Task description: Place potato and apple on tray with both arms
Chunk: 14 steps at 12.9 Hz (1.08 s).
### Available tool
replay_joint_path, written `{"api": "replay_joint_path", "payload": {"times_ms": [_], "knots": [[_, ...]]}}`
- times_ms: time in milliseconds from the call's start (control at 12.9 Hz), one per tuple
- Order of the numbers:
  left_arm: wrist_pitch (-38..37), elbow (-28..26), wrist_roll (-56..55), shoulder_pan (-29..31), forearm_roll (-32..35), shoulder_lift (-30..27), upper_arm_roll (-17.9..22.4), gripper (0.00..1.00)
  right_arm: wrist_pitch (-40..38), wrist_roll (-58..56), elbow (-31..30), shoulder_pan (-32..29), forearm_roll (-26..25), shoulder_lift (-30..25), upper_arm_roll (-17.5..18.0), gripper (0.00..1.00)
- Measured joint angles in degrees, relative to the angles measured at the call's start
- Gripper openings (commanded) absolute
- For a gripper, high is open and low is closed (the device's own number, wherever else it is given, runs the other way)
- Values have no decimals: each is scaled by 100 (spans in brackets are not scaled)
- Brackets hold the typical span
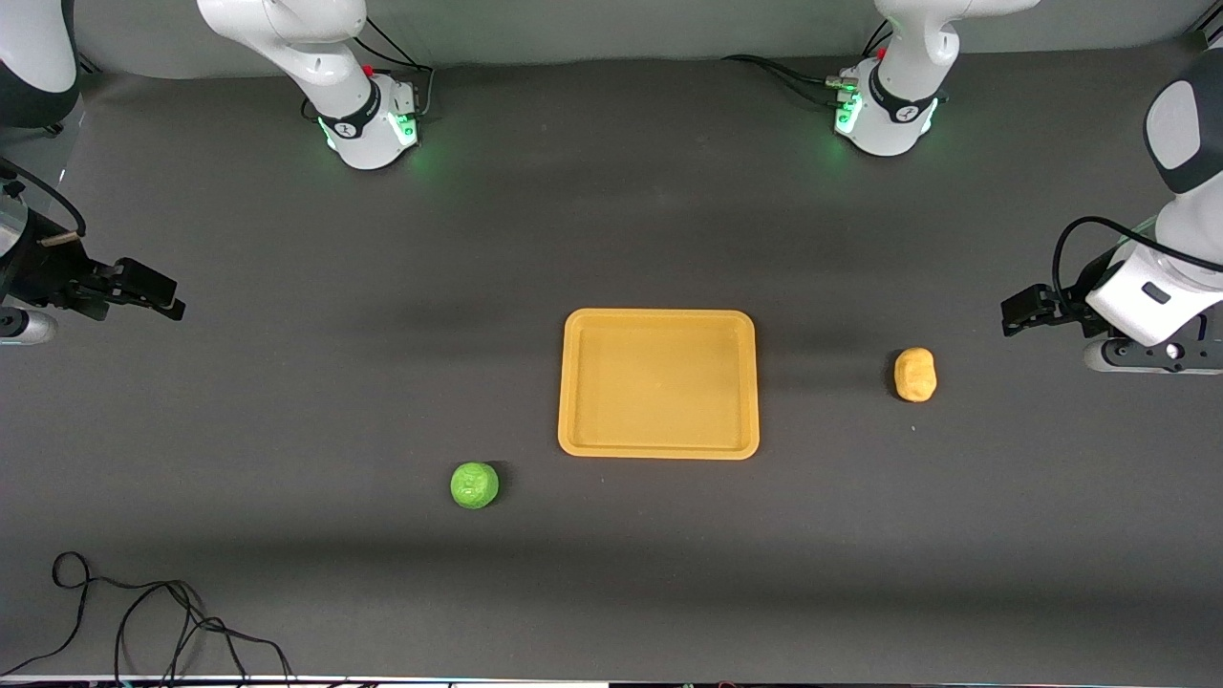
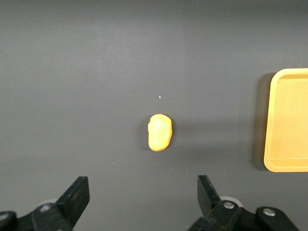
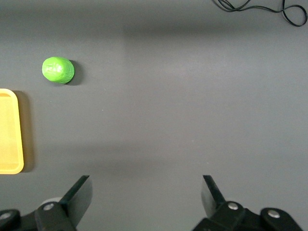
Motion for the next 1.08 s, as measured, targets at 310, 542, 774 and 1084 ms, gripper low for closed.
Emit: {"api": "replay_joint_path", "payload": {"times_ms": [310,542,774,1084], "knots": [[-5,-47,0,-13,-2,7,-8,100,-7,0,0,0,0,0,2,100],[-4,-48,-1,-15,-2,17,-9,100,-10,0,0,0,0,0,4,100],[-4,-72,-1,-15,-2,26,-9,100,-11,0,0,0,0,0,4,100],[12,-101,-4,-13,-2,26,-3,100,-15,1,-1,0,0,9,8,100]]}}
